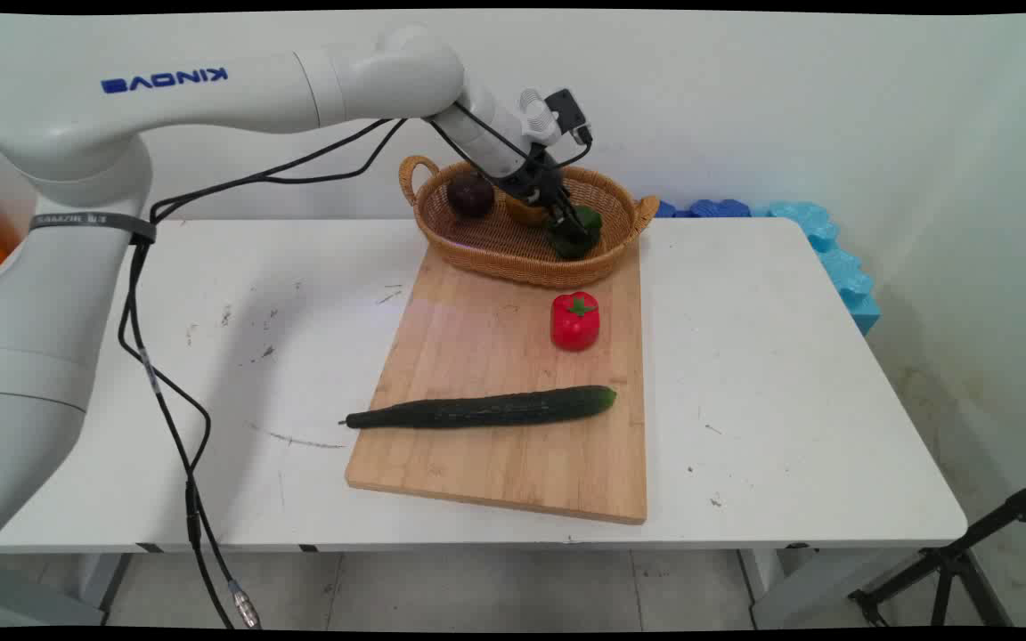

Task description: Pick up the cucumber from the cutting board

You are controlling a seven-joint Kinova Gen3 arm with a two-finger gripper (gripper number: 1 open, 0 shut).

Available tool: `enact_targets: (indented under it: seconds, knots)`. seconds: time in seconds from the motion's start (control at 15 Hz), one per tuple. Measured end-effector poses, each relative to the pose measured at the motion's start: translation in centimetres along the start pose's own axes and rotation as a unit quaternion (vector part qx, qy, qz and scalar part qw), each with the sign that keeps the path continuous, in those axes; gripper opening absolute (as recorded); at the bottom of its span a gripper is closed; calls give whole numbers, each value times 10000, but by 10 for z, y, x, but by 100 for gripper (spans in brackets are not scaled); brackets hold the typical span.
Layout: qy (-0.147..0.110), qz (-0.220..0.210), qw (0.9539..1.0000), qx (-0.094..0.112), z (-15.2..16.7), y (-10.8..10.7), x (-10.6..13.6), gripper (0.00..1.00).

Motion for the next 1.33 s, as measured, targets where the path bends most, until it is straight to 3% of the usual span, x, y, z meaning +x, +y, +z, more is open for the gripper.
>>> enact_targets:
  seconds: [0.27,0.67,0.93,1.33]
  knots:
    - [86,18,9999,50,-6,-4,4,100]
    - [146,-117,9997,132,-51,3,3,100]
    - [139,-251,9996,81,-95,23,-7,100]
    - [172,-316,9992,-177,-158,68,-27,100]
